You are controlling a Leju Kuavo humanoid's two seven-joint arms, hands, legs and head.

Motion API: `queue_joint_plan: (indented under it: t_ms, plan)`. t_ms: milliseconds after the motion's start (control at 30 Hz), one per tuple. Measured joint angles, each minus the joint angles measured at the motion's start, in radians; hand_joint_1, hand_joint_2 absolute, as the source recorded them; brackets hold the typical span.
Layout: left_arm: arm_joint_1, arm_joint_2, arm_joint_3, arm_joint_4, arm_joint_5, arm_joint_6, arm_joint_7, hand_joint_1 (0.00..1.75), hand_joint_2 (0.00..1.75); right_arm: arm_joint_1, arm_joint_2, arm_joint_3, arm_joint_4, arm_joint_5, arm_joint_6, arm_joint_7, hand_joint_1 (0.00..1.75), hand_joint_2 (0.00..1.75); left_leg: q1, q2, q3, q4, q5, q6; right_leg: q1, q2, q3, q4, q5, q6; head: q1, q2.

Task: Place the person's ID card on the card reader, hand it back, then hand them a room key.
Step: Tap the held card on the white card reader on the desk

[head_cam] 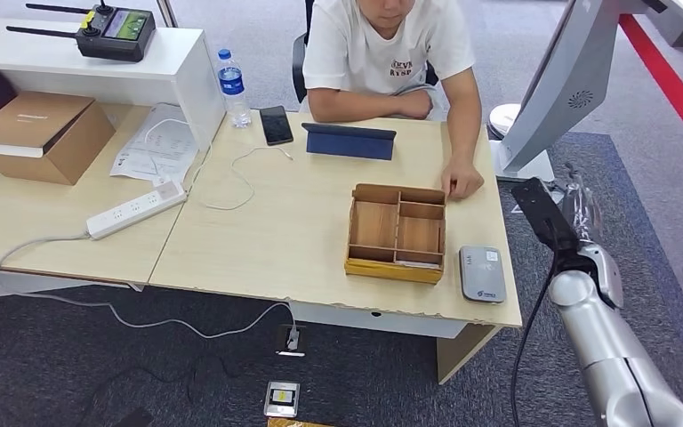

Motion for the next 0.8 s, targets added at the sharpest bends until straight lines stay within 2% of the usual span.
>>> queue_joint_plan:
  t_ms: [400,800]
  plan:
    - [-0.001,-0.004,0.0,0.0,-0.009,0.007,-0.015,0.0,0.0,0.102,-0.016,0.003,0.0,0.043,0.029,0.017,1.75,1.75,0.0,0.0,0.0,0.0,0.0,0.0,0.0,0.0,0.0,0.0,0.0,0.0,0.0,0.0]
    - [-0.001,-0.004,0.0,0.0,-0.017,0.0,-0.028,0.0,0.0,0.15,0.031,0.02,0.0,0.107,0.08,0.046,1.75,1.75,0.0,0.0,0.0,0.0,0.0,0.0,0.0,0.0,0.0,0.0,0.0,0.0,0.0,0.0]
